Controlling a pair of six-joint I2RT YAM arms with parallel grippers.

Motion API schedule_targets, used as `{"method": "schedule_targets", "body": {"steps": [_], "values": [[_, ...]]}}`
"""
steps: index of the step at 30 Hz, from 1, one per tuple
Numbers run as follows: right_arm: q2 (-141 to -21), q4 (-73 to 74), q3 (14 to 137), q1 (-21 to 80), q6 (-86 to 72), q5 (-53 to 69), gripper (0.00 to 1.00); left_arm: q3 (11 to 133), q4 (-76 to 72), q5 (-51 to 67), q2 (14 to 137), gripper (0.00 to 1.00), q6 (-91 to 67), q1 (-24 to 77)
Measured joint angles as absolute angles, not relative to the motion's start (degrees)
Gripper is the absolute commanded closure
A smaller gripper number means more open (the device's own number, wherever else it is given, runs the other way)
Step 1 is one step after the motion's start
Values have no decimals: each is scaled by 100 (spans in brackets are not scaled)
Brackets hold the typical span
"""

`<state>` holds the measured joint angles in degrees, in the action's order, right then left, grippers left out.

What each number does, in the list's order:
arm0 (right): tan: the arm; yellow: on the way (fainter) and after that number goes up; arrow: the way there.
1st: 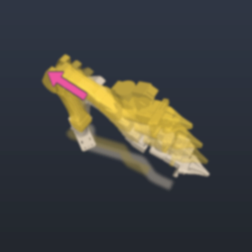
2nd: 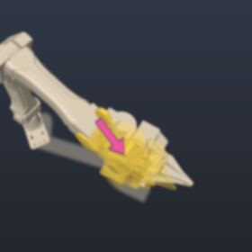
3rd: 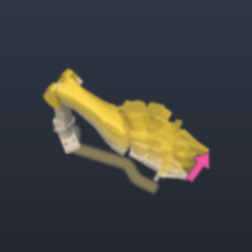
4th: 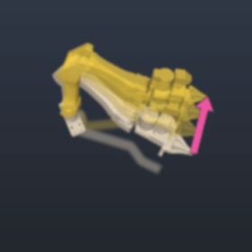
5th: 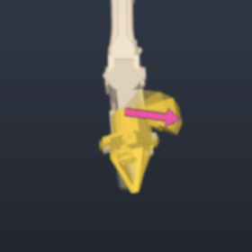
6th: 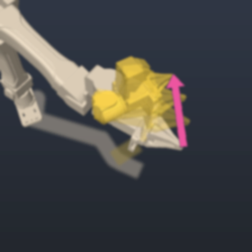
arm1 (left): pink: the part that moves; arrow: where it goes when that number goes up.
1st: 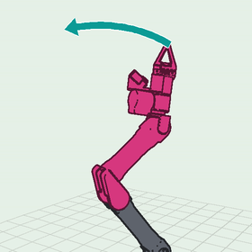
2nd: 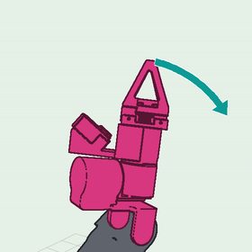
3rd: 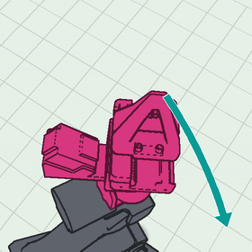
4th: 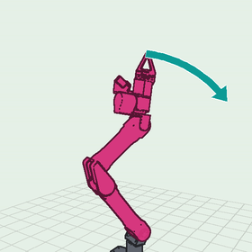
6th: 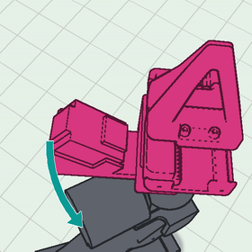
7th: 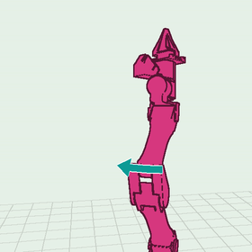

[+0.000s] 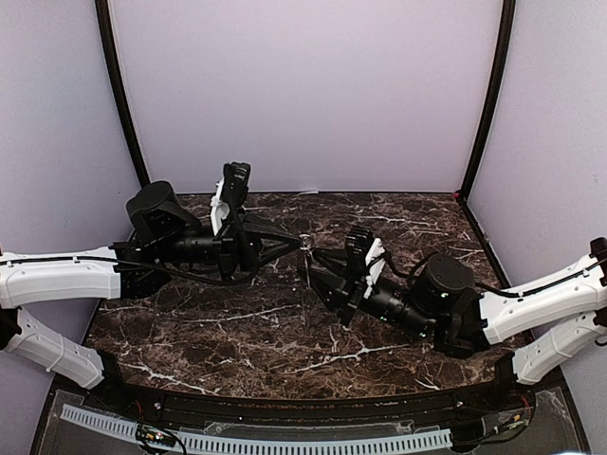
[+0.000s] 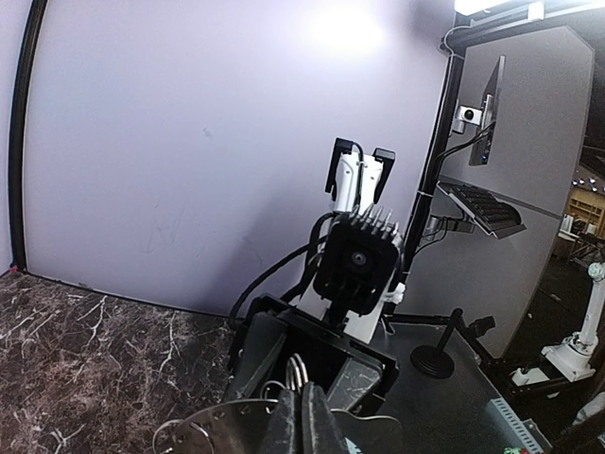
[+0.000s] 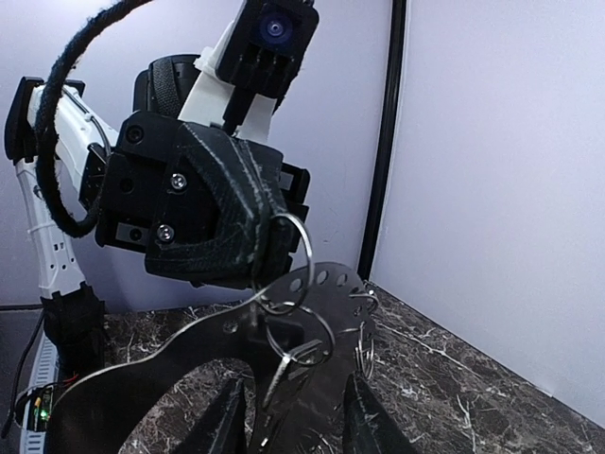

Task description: Remove the keys from the keyring

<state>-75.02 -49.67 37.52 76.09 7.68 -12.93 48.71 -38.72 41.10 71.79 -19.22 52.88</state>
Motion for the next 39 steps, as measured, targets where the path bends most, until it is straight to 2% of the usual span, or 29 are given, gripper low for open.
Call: {"method": "schedule_targets", "body": {"steps": [6,12,20,23,39], "values": [[-7500,-5017,3752,7627,917,-1063,63,4869,-3758,4084,7177,100,-1898,5288],[-7478,-5046,3745,7640,1066,-794,76,4869,-3743,4093,7175,100,-1898,5288],[-7269,-5028,3658,7658,1175,-714,89,4869,-3638,4195,7102,100,-1903,5260],[-7161,-4960,3629,7660,1192,-620,100,4869,-3634,4283,7102,100,-1909,5247],[-6967,-4338,3640,7662,1299,-405,100,4799,-3555,4886,7061,100,-2169,5162]]}}
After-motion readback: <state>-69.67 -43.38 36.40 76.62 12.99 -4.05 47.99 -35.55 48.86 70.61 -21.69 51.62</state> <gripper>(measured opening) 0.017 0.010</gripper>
